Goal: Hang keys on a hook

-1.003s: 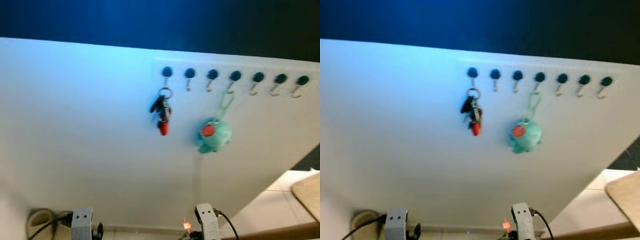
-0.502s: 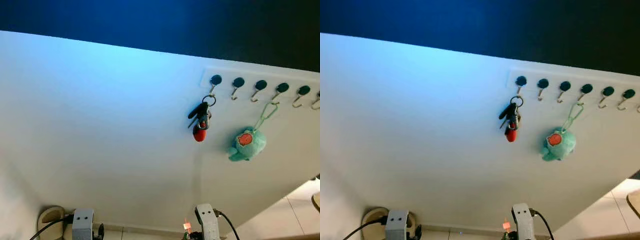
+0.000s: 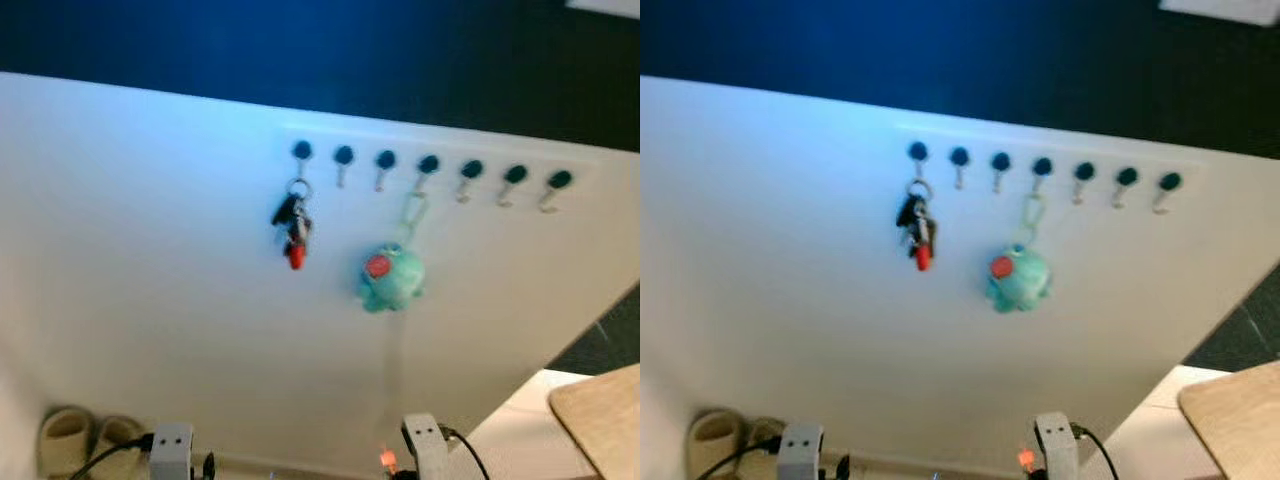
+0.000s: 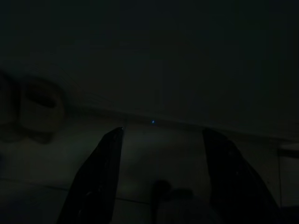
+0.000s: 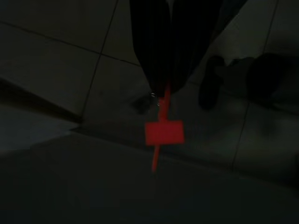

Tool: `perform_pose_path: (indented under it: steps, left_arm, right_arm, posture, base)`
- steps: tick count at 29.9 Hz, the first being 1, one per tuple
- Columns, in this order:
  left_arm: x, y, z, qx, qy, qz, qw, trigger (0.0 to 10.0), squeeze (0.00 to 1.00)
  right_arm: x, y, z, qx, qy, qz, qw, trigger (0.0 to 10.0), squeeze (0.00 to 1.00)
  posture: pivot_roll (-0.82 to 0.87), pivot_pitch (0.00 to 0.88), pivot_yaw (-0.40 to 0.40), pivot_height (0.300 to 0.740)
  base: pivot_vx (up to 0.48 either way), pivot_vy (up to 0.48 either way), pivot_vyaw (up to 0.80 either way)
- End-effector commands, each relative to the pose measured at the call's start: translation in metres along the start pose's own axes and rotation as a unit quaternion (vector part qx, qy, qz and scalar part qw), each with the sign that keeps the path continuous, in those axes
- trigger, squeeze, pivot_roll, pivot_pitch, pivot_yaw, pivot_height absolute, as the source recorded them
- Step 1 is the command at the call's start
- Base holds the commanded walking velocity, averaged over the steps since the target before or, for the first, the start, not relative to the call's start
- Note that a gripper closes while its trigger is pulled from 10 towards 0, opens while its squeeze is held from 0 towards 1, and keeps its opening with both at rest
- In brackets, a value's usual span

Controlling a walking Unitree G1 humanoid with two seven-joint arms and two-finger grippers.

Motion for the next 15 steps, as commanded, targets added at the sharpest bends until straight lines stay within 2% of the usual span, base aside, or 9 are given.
perform_pose_path:
  steps: [1, 15]
  left_arm:
    - [-0.0014, 0.0028, -0.0017, 0.016, 0.001, 0.007, 1.000, 10.0, 0.00]
    - [-0.0006, 0.0077, 0.0009, 0.042, -0.001, 0.015, 0.999, 10.0, 0.00]
  right_arm:
    - [0.0003, 0.0019, -0.0025, 0.007, 0.004, 0.001, 1.000, 10.0, 0.00]
    - [0.0002, -0.0003, -0.0001, 0.008, -0.002, -0.007, 1.000, 10.0, 0.00]
  posture:
    - [0.08, 0.035, -0.074, 0.740]
    - [0.08, 0.041, -0.071, 0.740]
  base:
    - [0.000, 0.000, 0.00]
    - [0.000, 0.000, 0.00]
Point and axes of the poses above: a point about 5 cm out from each wrist's last joint towards the gripper, its own x axis pointing out of the wrist towards the gripper, its own z axis along the axis of the wrist's last joint, y = z × x, the point moved 3 cm from there along x, pointing out of the wrist towards the gripper, and after that the axes turned 6 degrees about x, right-handed, at the moved point
